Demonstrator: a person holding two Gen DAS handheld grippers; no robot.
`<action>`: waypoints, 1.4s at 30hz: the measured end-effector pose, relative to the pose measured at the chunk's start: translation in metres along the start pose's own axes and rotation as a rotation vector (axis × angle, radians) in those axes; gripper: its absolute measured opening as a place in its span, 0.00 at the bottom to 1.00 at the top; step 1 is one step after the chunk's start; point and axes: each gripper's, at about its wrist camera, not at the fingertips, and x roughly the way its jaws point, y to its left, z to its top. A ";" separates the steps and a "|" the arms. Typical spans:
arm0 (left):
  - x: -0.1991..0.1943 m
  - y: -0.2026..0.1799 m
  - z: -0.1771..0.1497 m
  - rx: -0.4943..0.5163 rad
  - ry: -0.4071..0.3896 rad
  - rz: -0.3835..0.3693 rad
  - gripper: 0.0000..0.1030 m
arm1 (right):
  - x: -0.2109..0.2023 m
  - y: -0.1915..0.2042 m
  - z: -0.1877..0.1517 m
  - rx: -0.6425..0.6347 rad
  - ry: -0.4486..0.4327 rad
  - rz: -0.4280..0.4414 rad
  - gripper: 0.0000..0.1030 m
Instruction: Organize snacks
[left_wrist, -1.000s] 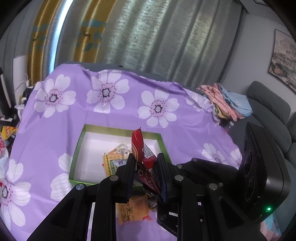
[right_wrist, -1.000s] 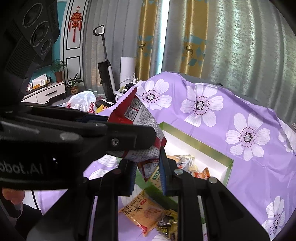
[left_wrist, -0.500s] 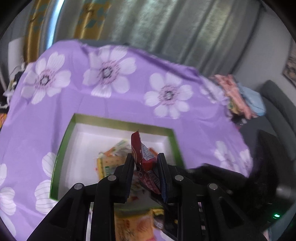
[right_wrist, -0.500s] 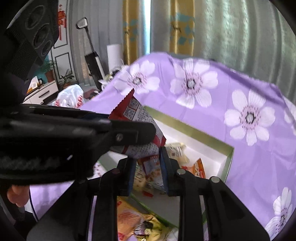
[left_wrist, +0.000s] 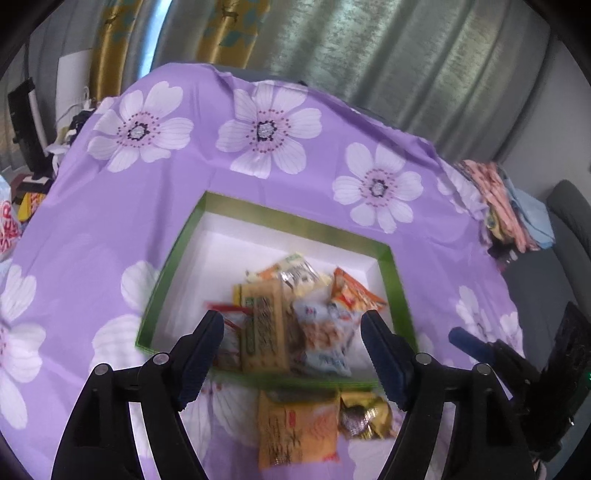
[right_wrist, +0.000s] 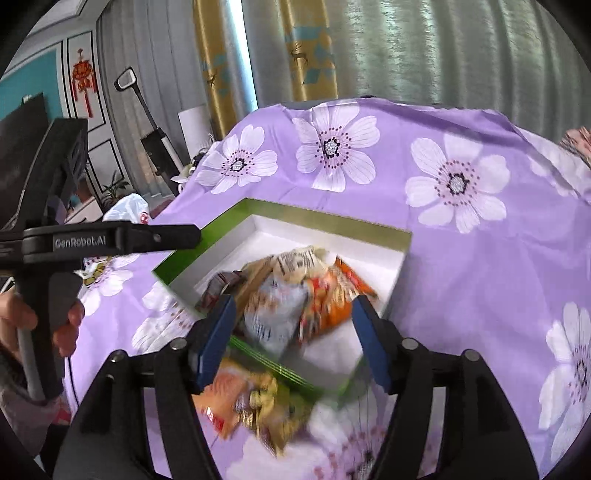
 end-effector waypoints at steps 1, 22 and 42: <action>0.000 -0.002 -0.004 0.007 0.012 -0.013 0.74 | -0.003 0.001 -0.008 0.001 0.019 0.023 0.68; 0.085 -0.072 -0.086 0.204 0.254 -0.074 0.42 | 0.046 0.004 -0.086 0.045 0.204 0.142 0.25; 0.023 -0.065 0.012 0.165 -0.017 -0.005 0.88 | 0.003 0.001 0.005 0.006 -0.057 -0.006 0.75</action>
